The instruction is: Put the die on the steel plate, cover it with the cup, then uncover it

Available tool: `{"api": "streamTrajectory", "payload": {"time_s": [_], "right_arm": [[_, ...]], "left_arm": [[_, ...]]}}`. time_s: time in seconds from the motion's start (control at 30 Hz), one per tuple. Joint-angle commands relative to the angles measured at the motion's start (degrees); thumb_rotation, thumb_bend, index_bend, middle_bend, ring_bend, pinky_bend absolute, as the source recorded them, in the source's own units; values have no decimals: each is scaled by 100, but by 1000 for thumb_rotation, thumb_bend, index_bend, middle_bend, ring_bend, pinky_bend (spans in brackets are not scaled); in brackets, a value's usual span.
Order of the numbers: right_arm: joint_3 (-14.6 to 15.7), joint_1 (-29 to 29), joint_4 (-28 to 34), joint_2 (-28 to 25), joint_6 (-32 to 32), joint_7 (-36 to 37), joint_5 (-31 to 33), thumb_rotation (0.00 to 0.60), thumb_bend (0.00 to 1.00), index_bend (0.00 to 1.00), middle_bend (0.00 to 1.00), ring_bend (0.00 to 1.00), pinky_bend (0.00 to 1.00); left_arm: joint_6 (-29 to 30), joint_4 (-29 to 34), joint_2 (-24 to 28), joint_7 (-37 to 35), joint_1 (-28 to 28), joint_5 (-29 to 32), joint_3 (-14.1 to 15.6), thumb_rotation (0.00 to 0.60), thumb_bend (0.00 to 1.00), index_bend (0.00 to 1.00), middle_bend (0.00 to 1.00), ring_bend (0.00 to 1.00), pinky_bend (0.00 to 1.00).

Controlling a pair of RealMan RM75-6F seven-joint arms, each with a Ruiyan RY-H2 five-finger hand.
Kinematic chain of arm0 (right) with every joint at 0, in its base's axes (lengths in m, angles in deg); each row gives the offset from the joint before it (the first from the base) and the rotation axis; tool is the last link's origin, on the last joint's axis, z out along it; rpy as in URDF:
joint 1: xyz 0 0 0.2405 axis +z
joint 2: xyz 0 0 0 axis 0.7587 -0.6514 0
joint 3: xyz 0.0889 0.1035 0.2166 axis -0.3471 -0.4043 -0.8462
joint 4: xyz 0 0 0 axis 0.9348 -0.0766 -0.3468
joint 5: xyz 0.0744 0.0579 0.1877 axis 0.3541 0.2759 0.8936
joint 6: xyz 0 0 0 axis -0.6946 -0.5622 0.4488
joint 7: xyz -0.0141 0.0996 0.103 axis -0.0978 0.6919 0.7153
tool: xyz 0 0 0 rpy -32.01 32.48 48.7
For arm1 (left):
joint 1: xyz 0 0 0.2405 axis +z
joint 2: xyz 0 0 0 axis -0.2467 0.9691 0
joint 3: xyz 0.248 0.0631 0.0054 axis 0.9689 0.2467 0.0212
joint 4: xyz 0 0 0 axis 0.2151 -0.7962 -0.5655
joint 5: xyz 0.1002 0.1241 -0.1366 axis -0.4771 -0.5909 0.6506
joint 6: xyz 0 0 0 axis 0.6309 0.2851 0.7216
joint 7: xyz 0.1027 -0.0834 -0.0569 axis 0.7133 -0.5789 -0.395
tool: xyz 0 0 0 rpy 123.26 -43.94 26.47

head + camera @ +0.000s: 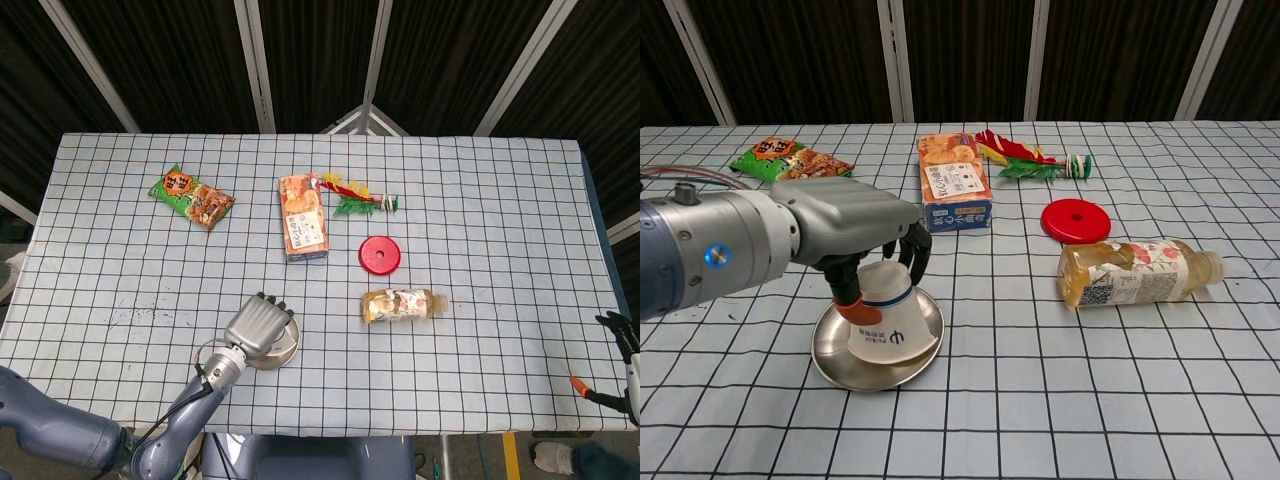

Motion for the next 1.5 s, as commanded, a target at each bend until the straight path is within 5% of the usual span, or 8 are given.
{"api": "streamTrajectory", "payload": {"time_s": [0.03, 0.53, 0.83, 0.97, 1.5], "right_arm": [[-3, -4, -7, -3, 3, 12, 3, 600, 56, 199, 141, 131, 0], [-12, -11, -15, -14, -1, 76, 6, 600, 56, 199, 141, 131, 0], [-7, -11, 9, -20, -13, 45, 5, 600, 57, 200, 141, 131, 0], [-2, -6, 23, -22, -27, 23, 4, 600, 56, 200, 141, 131, 0], [-8, -1, 28, -31, -73, -2, 57, 600, 56, 199, 142, 131, 0]], "left_arm": [[-52, -125, -75, -143, 13, -203, 98, 600, 399, 345, 304, 270, 297], [-226, 1, 257, -539, 107, -814, 440, 600, 281, 113, 22, 0, 144], [84, 192, 606, -1002, 509, -1623, 773, 600, 280, 116, 46, 3, 153], [213, 186, 661, -1009, 642, -1777, 893, 600, 280, 150, 99, 61, 233], [175, -464, 219, -1397, 916, -2236, 819, 600, 295, 223, 155, 137, 332]]}}
